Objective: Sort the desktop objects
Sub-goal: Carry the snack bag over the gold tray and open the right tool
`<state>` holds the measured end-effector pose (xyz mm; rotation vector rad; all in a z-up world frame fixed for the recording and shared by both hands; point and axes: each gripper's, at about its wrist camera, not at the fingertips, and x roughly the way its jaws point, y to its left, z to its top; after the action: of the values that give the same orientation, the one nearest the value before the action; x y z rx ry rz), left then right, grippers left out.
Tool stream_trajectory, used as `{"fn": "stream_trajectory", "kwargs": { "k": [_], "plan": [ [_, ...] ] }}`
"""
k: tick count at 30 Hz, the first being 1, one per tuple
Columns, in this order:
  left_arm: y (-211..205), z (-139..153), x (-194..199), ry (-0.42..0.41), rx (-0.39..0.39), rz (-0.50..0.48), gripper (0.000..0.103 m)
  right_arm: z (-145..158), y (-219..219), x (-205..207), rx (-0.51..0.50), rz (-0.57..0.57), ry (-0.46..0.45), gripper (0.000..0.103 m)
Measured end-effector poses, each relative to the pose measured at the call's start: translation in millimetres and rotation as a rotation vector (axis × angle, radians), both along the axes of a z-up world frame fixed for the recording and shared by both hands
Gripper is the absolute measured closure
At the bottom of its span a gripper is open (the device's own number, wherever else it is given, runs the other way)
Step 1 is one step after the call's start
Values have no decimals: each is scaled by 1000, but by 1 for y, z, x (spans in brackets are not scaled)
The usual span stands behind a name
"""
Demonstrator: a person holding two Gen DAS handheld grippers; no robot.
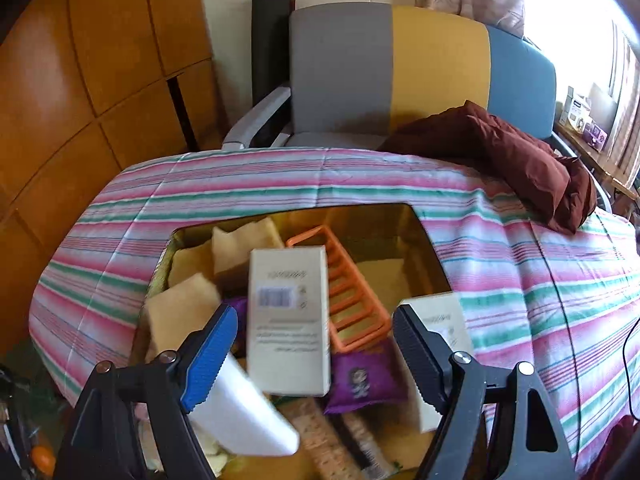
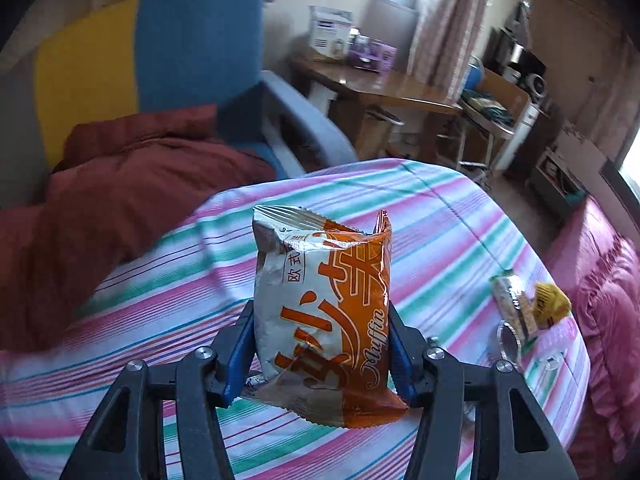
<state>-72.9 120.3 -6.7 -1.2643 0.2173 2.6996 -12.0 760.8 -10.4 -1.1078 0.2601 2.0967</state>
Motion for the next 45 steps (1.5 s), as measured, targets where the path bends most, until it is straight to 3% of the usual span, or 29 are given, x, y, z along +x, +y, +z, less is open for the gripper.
{"fn": "stream_trajectory", "kwargs": {
  "k": [11,22,32,41,45],
  "plan": [
    [-56,2,26,18,45,66,22,15,-258,-67,-63,543,27,45],
    [-94,-1,43,36,85,113,22,23,-467,-70,-185,910,80,45],
    [-110,-3,45,33,118,139,22,7,-562,-73,-287,998,105,45],
    [-121,-4,41,37,132,164,22,-19,-580,-91,-317,934,69,44],
    [-119,1,41,55,99,171,22,-21,-578,-97,-341,927,69,41]
  ]
}}
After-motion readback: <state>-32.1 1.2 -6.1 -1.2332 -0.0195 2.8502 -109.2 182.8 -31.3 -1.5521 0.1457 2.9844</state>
